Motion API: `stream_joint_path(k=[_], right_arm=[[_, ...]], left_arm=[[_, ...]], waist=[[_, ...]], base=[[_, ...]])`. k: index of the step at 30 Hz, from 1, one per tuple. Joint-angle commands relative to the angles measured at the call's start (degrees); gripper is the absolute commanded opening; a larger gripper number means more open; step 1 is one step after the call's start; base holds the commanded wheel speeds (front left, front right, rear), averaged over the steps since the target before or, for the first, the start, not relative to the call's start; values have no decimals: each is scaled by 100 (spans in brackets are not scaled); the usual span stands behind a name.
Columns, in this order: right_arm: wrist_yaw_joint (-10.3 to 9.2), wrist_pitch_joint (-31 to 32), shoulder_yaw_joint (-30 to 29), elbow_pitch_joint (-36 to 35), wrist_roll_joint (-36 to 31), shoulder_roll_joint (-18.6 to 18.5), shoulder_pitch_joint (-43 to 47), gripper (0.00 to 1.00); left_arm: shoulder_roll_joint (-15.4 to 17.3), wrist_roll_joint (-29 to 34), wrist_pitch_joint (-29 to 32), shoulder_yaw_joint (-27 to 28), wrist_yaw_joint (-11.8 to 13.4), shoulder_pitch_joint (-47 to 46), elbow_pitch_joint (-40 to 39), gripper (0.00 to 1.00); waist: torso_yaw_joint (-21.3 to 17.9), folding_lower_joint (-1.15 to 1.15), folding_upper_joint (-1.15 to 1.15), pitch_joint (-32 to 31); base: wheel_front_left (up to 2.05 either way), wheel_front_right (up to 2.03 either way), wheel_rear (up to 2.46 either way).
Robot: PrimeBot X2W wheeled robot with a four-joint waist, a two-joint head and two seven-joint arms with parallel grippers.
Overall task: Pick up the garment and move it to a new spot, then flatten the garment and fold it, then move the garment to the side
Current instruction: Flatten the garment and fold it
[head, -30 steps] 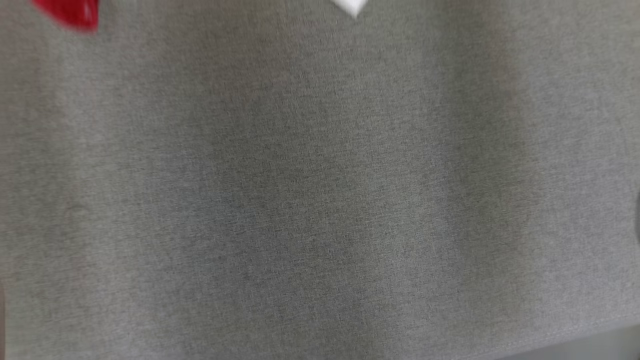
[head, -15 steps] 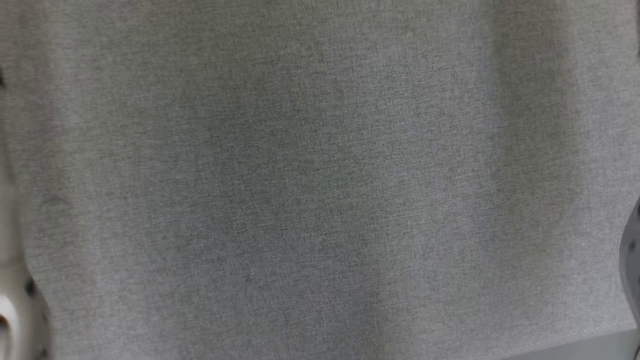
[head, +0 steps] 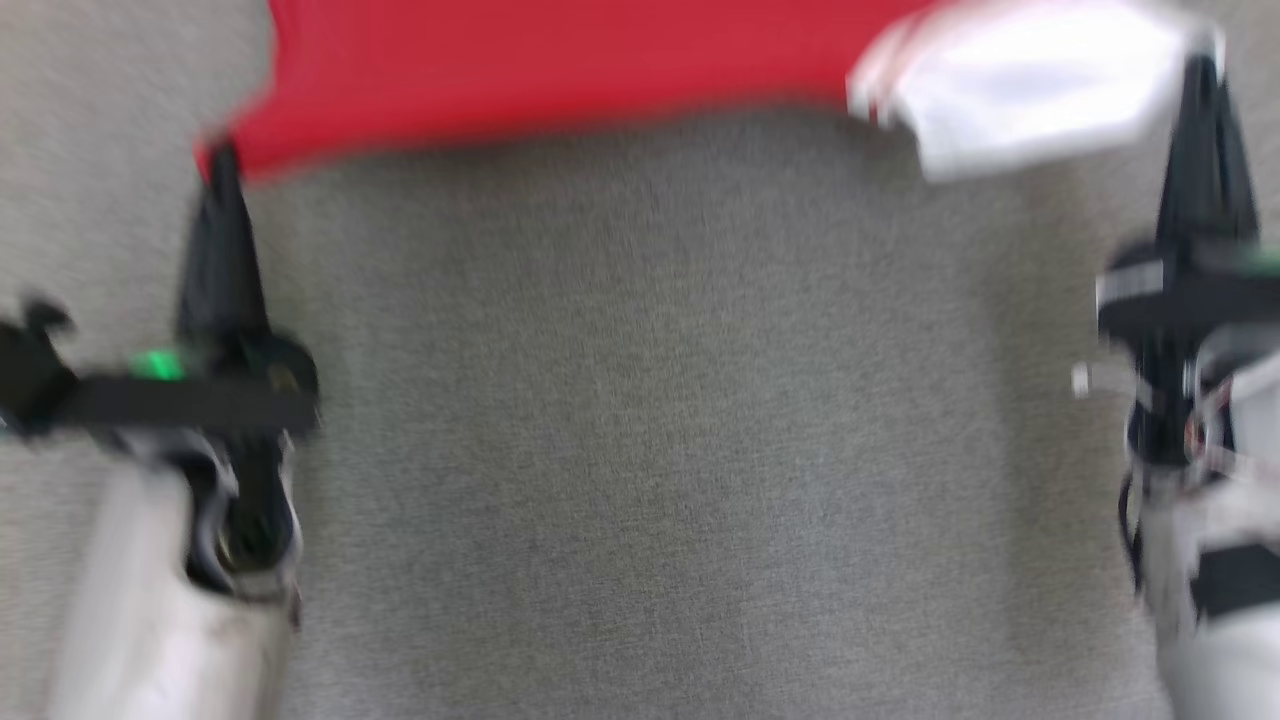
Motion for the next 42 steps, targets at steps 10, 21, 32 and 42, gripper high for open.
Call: stream_joint_path(k=[10,21,32,42], right_arm=[[-5,323,-1647,-878,-496,887,2344,0],[-5,924,-1683,-598,-912,902,3382,0],[-6,2010,-1622,-1074,-1748,910,4094,0],[-6,3648,-1336,-1825,-2416,913,4789,0]], left_arm=[[-405,78,-9,112,14,1934,-210,0],[-429,871,-11,-5,14,3101,-18,0],[-322,1496,-10,-201,35,3818,369,0],[25,2196,318,-755,213,4119,545,0]], waist=[[263,2,1,-1582],[254,2,1,-2253],[242,2,1,-2644],[291,2,1,-2778]], base=[[0,0,0],[0,0,0],[0,0,0],[0,0,0]])
